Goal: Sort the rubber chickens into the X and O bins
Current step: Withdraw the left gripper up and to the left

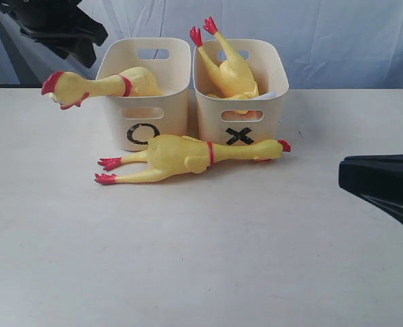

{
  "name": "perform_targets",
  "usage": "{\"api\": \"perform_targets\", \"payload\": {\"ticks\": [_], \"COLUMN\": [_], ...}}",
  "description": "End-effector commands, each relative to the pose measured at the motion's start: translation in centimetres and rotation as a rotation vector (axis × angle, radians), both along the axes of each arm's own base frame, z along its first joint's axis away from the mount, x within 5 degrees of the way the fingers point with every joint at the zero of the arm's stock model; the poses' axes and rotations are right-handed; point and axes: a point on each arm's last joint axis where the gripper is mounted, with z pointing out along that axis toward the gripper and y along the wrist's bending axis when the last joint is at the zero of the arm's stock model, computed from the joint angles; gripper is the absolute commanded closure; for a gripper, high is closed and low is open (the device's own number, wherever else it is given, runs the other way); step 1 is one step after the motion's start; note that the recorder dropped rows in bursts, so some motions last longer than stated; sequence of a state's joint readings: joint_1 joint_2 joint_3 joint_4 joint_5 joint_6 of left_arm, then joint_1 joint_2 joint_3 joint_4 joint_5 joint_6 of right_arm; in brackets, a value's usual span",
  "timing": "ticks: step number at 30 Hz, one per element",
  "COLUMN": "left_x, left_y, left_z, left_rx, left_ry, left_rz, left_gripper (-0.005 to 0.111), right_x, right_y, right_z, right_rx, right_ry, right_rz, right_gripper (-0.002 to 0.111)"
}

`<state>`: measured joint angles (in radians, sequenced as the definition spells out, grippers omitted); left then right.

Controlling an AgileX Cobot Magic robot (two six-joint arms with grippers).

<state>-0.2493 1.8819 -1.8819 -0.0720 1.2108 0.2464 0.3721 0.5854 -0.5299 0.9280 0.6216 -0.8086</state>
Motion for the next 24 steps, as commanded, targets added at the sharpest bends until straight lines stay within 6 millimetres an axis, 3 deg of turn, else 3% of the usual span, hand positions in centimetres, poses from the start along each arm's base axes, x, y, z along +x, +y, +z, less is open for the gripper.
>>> {"api": "perform_targets", "payload": {"ticks": [1,13,24], "left_x": [-1.4,-7.4,-14.5], "left_y": [0.6,2.1,3.4], "left_z": [2.5,6.4,6.2], "left_rx": [0.000,-0.026,-0.073], "left_ry": [-0.053,-0.124,-0.120], "left_rz": [0.013,0.025,0.019], "left_gripper": [0.065,0.067,0.067], "right_x": [-0.1,-0.1,-0.3], "right_y": [0.0,0.0,0.3], "right_z": [-0.2,-0.1,0.3], "right_rx": [-0.005,-0.004,0.100], "right_ry": [-0.002,-0.005,0.044], "right_rz": [0.004,0.000,0.014], "right_gripper": [0.108,0.108,0.108]}}
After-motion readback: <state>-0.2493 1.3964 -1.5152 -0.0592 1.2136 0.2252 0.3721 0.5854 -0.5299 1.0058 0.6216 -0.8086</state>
